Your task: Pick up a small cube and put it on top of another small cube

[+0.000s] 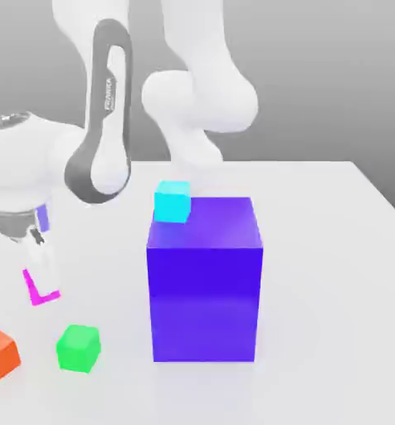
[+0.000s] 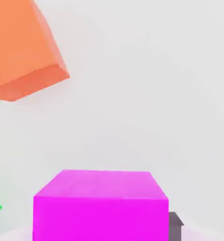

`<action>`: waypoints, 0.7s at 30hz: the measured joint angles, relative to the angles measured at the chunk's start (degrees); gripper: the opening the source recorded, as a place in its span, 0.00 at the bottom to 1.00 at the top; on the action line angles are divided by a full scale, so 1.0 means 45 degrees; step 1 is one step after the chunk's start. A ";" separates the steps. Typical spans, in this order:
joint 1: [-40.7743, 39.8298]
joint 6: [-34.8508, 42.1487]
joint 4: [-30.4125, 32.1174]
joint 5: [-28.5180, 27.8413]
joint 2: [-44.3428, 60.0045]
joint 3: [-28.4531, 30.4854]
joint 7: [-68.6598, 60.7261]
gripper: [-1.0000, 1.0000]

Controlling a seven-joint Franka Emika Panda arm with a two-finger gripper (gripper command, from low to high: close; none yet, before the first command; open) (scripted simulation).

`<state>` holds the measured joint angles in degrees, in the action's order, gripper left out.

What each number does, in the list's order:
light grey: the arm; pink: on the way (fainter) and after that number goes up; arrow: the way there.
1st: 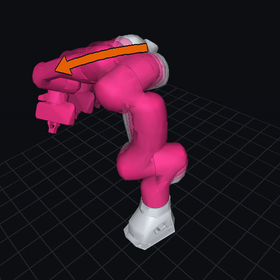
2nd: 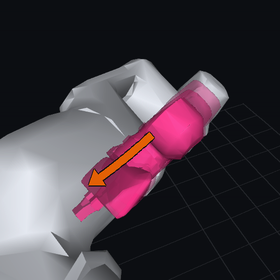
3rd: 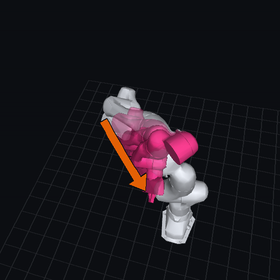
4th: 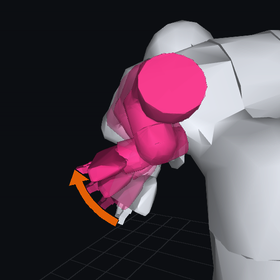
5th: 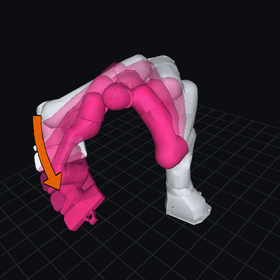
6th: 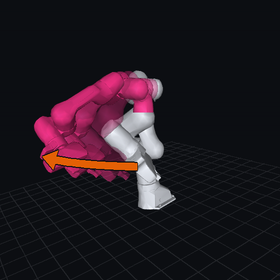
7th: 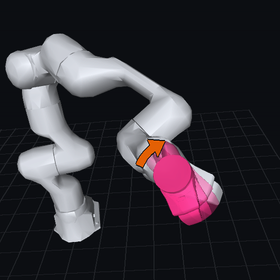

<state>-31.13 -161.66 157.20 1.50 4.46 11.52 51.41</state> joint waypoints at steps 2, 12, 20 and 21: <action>0.0080 0.0160 -0.0057 -0.0268 -0.0122 -0.0116 -0.0761 0.00; 0.0526 0.0906 -0.0379 -0.0903 -0.0620 -0.0757 -0.5182 0.00; 0.0822 0.1494 -0.0636 -0.0837 -0.0959 -0.1441 -0.9136 0.00; 0.0942 0.1567 -0.0667 -0.0804 -0.0995 -0.1453 -0.9648 0.00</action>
<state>-26.89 -154.61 154.20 -2.12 -0.02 4.98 7.99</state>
